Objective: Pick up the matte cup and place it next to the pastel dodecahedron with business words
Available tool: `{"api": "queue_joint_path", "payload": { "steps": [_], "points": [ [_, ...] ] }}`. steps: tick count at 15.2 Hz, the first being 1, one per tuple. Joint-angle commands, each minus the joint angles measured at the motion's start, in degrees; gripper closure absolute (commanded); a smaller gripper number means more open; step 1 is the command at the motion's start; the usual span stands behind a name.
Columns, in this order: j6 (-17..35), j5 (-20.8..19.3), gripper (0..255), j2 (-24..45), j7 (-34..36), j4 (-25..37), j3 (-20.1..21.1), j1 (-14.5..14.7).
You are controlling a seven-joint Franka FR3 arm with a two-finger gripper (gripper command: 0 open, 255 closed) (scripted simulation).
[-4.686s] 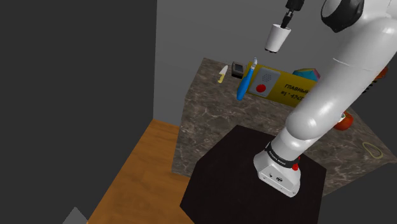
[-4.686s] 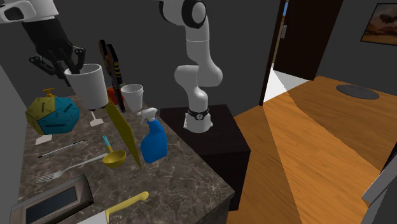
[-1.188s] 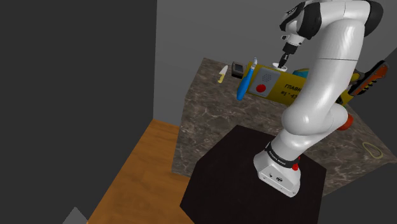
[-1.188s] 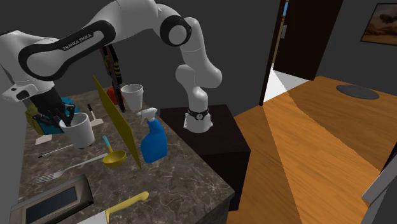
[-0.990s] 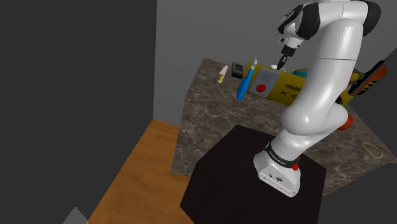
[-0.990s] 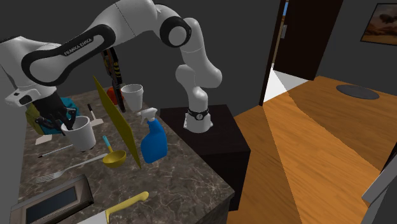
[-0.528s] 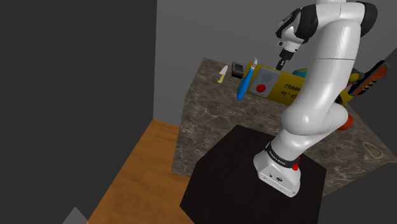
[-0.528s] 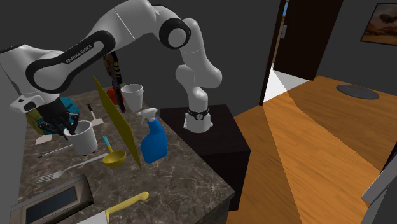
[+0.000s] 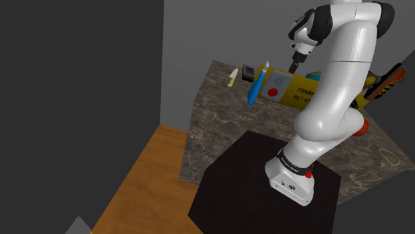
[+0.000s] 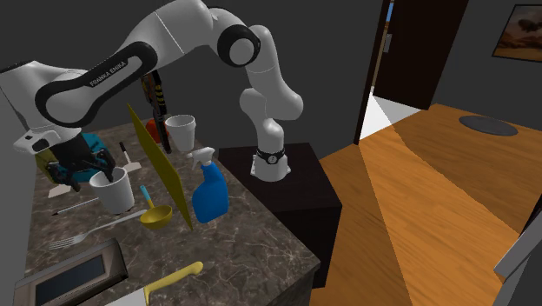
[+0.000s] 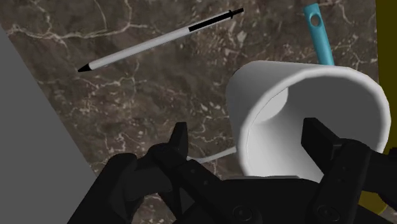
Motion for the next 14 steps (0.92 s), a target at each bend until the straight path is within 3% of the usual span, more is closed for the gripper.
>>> {"api": "queue_joint_path", "payload": {
  "steps": [1,6,14],
  "points": [
    [0.0,0.0,0,0.0,0.0,0.0,0.0,0.0],
    [-6.6,-1.5,0,-1.5,1.1,5.6,-0.8,-0.3],
    [-6.6,-1.5,0,-1.5,1.1,5.6,-0.8,-0.3]
  ]
}}
